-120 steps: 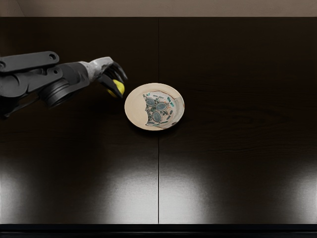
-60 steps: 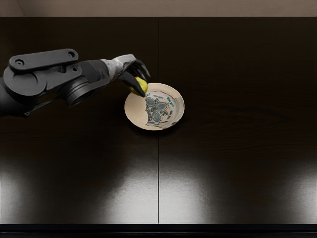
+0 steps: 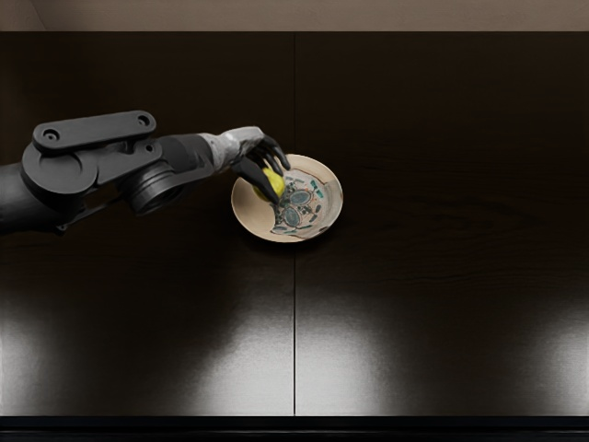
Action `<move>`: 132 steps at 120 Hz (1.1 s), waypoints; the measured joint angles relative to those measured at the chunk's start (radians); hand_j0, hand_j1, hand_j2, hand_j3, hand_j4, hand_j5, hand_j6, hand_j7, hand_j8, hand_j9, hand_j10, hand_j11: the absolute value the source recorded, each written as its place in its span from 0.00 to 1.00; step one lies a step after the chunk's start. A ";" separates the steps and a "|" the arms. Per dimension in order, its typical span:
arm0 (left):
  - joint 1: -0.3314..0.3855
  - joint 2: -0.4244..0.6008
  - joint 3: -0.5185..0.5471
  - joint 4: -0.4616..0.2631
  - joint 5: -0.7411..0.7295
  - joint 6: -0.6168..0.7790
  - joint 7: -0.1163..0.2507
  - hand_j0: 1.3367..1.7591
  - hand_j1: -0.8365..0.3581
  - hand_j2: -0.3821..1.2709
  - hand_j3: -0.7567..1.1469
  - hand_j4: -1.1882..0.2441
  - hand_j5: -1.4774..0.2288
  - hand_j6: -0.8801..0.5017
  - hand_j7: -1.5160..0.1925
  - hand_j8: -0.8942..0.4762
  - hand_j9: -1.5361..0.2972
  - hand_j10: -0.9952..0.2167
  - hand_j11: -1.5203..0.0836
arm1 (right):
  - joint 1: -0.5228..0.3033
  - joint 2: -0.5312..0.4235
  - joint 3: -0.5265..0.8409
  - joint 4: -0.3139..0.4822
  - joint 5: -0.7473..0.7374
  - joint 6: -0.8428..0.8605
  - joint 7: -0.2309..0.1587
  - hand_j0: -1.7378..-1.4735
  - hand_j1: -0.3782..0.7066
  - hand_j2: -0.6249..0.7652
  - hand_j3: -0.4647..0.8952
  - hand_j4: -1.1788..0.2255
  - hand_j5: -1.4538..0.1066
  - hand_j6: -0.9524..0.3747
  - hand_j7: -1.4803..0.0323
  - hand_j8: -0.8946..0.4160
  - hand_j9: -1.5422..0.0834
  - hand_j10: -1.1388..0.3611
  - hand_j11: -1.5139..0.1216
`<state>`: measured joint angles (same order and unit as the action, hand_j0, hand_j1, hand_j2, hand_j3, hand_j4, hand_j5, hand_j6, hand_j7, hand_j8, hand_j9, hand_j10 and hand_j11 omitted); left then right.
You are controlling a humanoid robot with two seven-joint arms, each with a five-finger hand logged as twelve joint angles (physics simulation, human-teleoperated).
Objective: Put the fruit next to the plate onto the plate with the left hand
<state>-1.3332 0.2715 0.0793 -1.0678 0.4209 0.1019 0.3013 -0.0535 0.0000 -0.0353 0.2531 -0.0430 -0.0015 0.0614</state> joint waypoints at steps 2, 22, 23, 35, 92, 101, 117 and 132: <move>0.000 0.000 0.000 0.000 0.000 -0.002 0.000 0.76 0.39 0.56 0.40 0.35 0.33 0.18 0.37 0.31 0.35 0.31 0.38 | 0.000 0.000 0.000 0.000 0.000 0.000 0.000 0.30 0.05 0.45 0.34 0.83 0.92 0.70 0.96 0.67 0.93 0.75 0.91; 0.000 0.000 0.004 0.000 0.000 -0.018 0.000 0.76 0.41 0.54 0.40 0.37 0.35 0.17 0.38 0.30 0.36 0.31 0.40 | 0.000 0.000 0.000 0.000 0.000 0.000 0.000 0.30 0.05 0.45 0.34 0.83 0.92 0.70 0.96 0.67 0.93 0.75 0.91; 0.000 0.000 0.004 0.000 0.000 -0.019 0.000 0.76 0.41 0.54 0.40 0.37 0.35 0.17 0.39 0.30 0.36 0.31 0.40 | 0.000 0.000 0.000 0.000 0.000 0.000 0.000 0.30 0.05 0.45 0.34 0.83 0.92 0.70 0.96 0.67 0.93 0.75 0.91; 0.000 0.000 0.007 0.000 0.000 -0.019 -0.001 0.76 0.44 0.46 0.40 0.41 0.40 0.20 0.43 0.30 0.41 0.33 0.45 | 0.000 0.000 0.000 0.000 0.000 0.000 0.000 0.30 0.05 0.45 0.34 0.83 0.92 0.70 0.96 0.67 0.93 0.75 0.91; -0.006 0.004 0.001 0.000 -0.001 -0.019 -0.001 0.76 0.79 0.27 0.40 0.68 0.70 0.48 0.73 0.51 0.69 0.65 0.78 | 0.000 0.000 0.000 0.000 0.000 0.000 0.000 0.30 0.05 0.45 0.34 0.83 0.92 0.70 0.96 0.67 0.93 0.75 0.91; -0.012 0.010 -0.014 0.000 -0.001 -0.021 -0.001 0.76 0.85 0.26 0.40 0.72 0.75 0.53 0.77 0.55 0.73 0.70 0.83 | 0.000 0.000 0.000 0.000 0.000 0.000 0.000 0.30 0.05 0.45 0.34 0.83 0.92 0.70 0.96 0.67 0.93 0.75 0.91; -0.018 0.041 -0.050 -0.008 -0.001 -0.053 -0.001 0.76 0.91 0.25 0.40 0.77 0.80 0.58 0.83 0.60 0.78 0.75 0.88 | 0.000 0.000 0.000 0.000 0.000 0.000 0.000 0.30 0.05 0.45 0.34 0.83 0.92 0.70 0.96 0.67 0.93 0.75 0.91; -0.014 0.166 -0.121 -0.018 -0.036 -0.166 -0.001 0.76 0.95 0.24 0.40 0.80 0.83 0.60 0.85 0.62 0.80 0.78 0.91 | 0.000 0.000 0.000 0.000 0.000 0.000 0.000 0.30 0.05 0.45 0.34 0.83 0.92 0.70 0.96 0.67 0.93 0.75 0.91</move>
<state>-1.3469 0.4371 -0.0416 -1.0854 0.3845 -0.0641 0.2998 -0.0534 0.0000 -0.0353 0.2531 -0.0430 -0.0015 0.0614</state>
